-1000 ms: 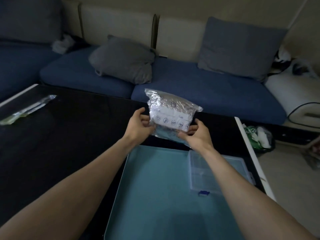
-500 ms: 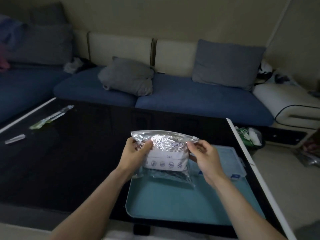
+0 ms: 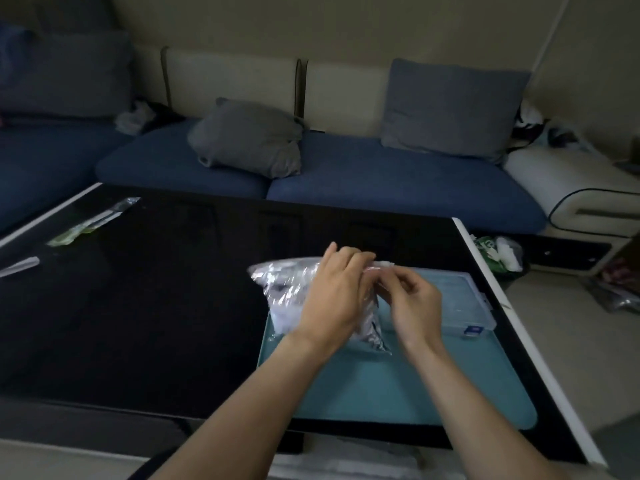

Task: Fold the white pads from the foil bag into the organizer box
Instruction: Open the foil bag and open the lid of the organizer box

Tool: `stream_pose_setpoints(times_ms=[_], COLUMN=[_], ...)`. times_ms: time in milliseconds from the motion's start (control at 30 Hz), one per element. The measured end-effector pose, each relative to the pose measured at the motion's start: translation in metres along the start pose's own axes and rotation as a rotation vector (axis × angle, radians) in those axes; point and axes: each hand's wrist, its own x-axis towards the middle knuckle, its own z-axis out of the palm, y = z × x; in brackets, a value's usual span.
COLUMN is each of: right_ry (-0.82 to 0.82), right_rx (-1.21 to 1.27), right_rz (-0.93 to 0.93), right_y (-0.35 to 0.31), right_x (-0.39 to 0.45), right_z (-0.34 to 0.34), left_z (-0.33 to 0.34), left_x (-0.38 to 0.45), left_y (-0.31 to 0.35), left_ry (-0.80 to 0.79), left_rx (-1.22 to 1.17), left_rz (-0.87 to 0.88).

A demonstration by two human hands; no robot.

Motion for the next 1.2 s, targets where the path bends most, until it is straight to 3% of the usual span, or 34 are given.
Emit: stream_pose_setpoints(times_ms=[133,333,567,867,1200], right_ry=[-0.056,0.027,-0.158,-0.012,0.092], right_rx=[-0.069,0.044,-0.137,0.08,0.051], right_rz=[-0.146,-0.047,-0.143,0.165,0.212], right_y=[-0.002,0.003,-0.007,-0.006,0.003], right_x=[-0.007,-0.003,0.012,0.018,0.022], right_z=[-0.002,-0.006,-0.019,-0.023,-0.009], left_z=[0.007,0.009,0.011,0.006,-0.043], left_x=[0.005,0.008,0.011,0.011,0.001], left_y=[-0.002,-0.003,0.005,-0.005,-0.037], left_ry=[0.052,-0.003,0.045,0.043,-0.029], left_rx=[0.093,0.068,-0.096,-0.116,-0.057], left_rz=[-0.008,0.03,-0.083,-0.152,-0.292])
